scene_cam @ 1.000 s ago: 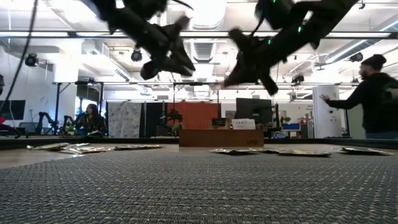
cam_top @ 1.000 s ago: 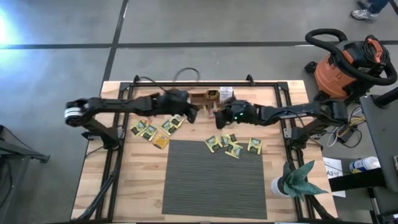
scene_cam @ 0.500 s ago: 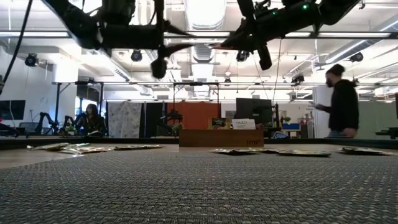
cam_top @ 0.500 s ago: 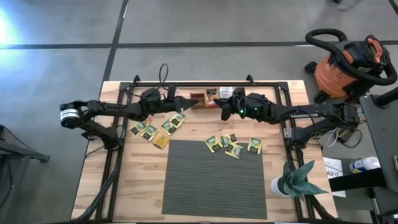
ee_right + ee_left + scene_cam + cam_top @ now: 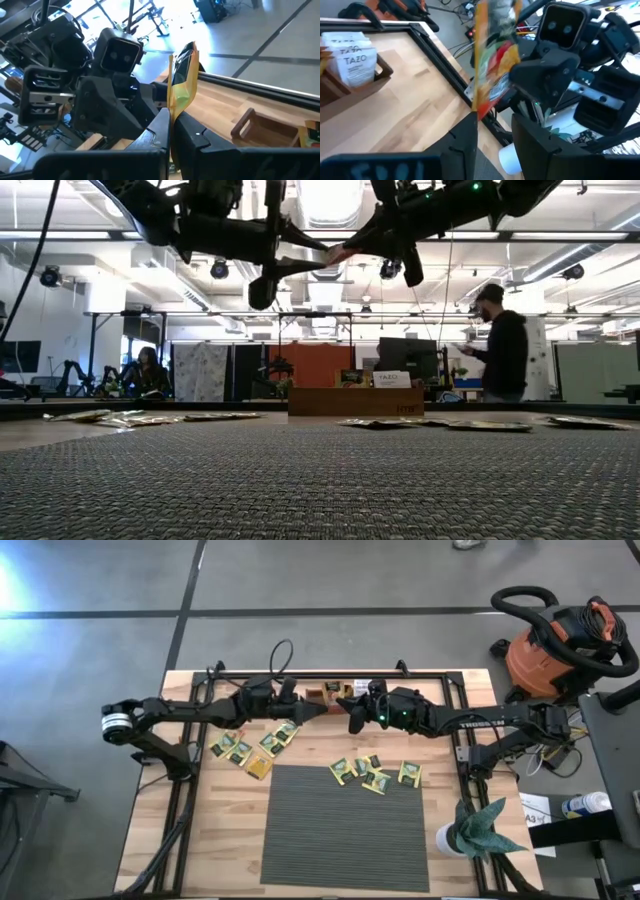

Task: Pick & Place Tea
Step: Put the orange tea bag into the middle section of the wooden organizer

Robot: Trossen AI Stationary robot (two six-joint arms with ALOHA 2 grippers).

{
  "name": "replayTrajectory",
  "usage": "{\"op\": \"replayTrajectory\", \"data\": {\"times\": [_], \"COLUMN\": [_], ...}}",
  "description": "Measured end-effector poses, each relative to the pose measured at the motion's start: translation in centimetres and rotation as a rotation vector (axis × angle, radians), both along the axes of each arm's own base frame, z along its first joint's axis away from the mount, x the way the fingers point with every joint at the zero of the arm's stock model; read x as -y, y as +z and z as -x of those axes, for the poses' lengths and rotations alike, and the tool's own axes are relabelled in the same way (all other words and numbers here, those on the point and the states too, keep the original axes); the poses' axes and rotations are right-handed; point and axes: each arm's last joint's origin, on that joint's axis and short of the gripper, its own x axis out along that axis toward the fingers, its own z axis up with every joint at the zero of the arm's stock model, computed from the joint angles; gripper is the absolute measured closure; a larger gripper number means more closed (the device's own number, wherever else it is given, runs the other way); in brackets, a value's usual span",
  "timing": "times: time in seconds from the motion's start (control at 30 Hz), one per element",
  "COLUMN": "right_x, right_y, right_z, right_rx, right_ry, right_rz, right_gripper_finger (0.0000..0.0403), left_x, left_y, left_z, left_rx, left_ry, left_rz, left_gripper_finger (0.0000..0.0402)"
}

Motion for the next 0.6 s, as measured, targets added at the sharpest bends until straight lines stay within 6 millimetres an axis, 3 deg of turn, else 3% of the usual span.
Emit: {"op": "replayTrajectory", "data": {"times": [0.6], "right_x": [0.0], "right_y": [-0.1], "right_z": [-0.1], "right_rx": [0.004], "right_ry": [0.014], "right_rz": [-0.013], "right_gripper_finger": [0.0391], "left_x": [-0.1], "left_y": [1.2], "left_z": [-0.1], "left_rx": [0.108], "left_ry": [-0.007], "left_rz": [-0.091], "left_gripper_finger": [0.0282]}}
